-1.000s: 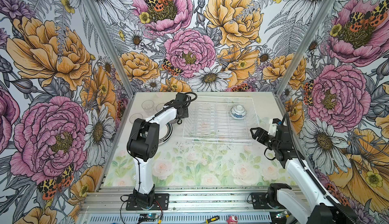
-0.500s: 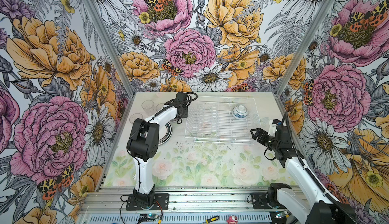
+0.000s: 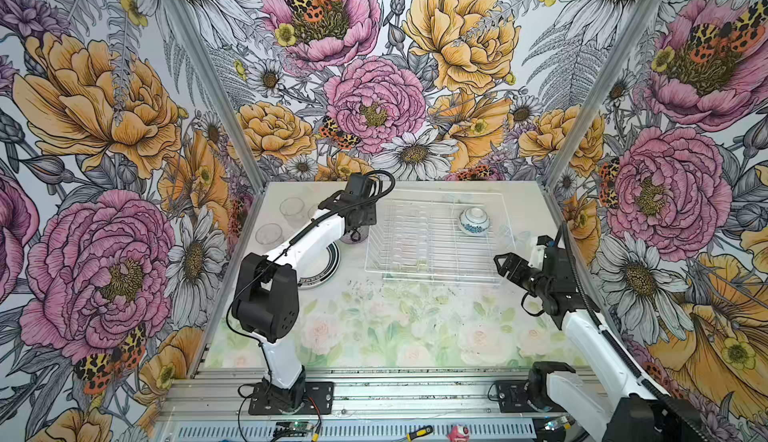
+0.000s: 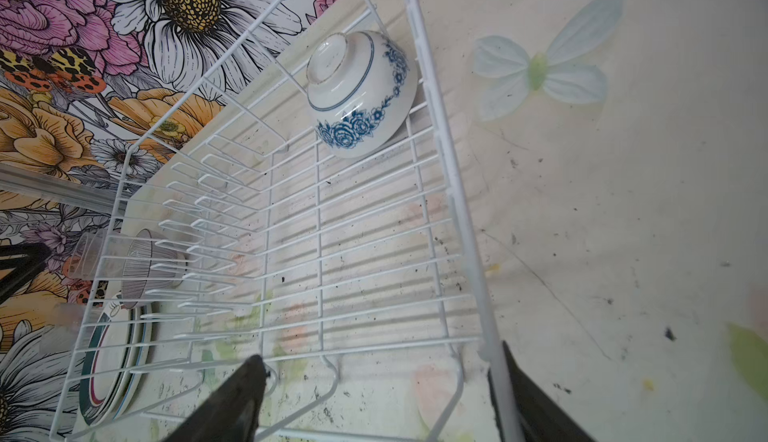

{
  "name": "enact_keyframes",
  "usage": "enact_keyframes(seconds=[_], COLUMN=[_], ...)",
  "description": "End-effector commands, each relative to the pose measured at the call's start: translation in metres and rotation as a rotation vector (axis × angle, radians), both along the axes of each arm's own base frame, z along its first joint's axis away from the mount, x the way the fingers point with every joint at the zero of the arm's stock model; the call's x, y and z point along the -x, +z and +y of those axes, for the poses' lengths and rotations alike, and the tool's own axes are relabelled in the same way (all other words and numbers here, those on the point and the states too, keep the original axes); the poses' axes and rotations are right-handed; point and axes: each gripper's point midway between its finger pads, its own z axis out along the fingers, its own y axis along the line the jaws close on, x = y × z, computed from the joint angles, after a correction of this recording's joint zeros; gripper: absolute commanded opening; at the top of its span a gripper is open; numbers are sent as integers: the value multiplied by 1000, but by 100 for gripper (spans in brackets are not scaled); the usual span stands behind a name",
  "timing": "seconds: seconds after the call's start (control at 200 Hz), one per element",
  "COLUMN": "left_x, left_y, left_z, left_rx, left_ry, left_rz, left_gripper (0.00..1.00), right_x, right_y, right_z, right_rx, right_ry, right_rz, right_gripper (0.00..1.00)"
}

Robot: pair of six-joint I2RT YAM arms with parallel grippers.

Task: Unload the mixed dishes from the dish rack
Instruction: 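Move the left gripper back over the rack toward the blue-patterned bowl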

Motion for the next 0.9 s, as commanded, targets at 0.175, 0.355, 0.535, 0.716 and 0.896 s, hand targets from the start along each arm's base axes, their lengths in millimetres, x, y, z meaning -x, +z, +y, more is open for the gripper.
enact_keyframes(seconds=[0.175,0.355,0.535,0.716,0.896], left_x=[20,26,32,37,44], left_y=[34,41,43,39,38], left_z=[-5,-18,-42,-58,-76], left_rx=[5,29,97,70,84], left_ry=[-21,-59,-129,-177,-220], left_rz=[-79,-98,-98,-97,-102], left_gripper=[48,50,51,54,55], right_x=[-13,-15,-16,-17,-20], right_y=[21,16,12,10,10], right_z=[1,4,12,21,33], right_rx=[-21,-31,-36,-36,-34], right_ry=[1,16,36,61,93], right_rz=[-43,-22,-3,5,13], right_gripper=[85,85,85,84,85])
